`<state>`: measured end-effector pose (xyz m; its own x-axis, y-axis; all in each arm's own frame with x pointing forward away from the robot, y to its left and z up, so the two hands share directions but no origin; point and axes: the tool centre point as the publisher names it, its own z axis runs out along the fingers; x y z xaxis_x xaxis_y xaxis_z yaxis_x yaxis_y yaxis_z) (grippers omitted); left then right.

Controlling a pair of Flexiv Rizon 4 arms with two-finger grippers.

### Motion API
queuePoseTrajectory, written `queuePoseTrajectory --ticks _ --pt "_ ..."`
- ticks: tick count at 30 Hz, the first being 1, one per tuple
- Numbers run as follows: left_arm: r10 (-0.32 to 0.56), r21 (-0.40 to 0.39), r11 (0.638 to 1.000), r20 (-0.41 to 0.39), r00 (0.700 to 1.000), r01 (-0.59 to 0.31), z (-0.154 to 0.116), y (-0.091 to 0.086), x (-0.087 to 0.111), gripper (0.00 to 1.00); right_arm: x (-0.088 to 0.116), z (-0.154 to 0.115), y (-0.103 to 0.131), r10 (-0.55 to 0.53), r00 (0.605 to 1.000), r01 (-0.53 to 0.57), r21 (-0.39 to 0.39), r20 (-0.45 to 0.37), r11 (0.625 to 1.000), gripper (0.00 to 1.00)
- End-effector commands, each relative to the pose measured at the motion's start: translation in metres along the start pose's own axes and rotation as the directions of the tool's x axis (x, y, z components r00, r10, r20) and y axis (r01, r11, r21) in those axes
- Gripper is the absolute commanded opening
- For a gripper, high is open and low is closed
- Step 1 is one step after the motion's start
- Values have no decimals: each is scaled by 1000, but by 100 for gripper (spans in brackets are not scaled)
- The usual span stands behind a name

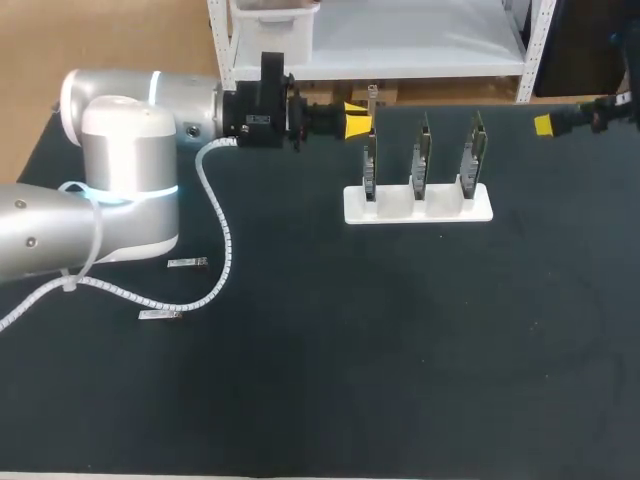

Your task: Pick up the optical module with the left hand, and insert it into the network port with the right hand.

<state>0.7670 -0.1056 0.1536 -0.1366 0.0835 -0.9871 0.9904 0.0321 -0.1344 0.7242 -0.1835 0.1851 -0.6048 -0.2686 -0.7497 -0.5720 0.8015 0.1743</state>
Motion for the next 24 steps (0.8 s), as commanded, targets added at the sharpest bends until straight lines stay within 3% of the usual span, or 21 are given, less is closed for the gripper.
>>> queuePoseTrajectory --ticks 1,7,16,18,24 --pt "2 -7 1000 3 1000 -2 0 -2 1 0 -23 12 -7 -172 985 157 -386 -5 909 100" --pt "2 -7 1000 3 1000 -2 0 -2 1 0 -44 24 5 -284 959 252 -478 4 842 100" --pt "2 -7 1000 3 1000 -2 0 -2 1 0 -56 48 29 -374 926 335 -579 56 743 100" --pt "2 -7 1000 3 1000 -2 0 -2 1 0 -58 53 34 -380 921 349 -618 87 705 100" --pt "2 -7 1000 3 1000 -2 0 -2 1 0 -65 68 49 -399 909 376 -649 120 662 100"
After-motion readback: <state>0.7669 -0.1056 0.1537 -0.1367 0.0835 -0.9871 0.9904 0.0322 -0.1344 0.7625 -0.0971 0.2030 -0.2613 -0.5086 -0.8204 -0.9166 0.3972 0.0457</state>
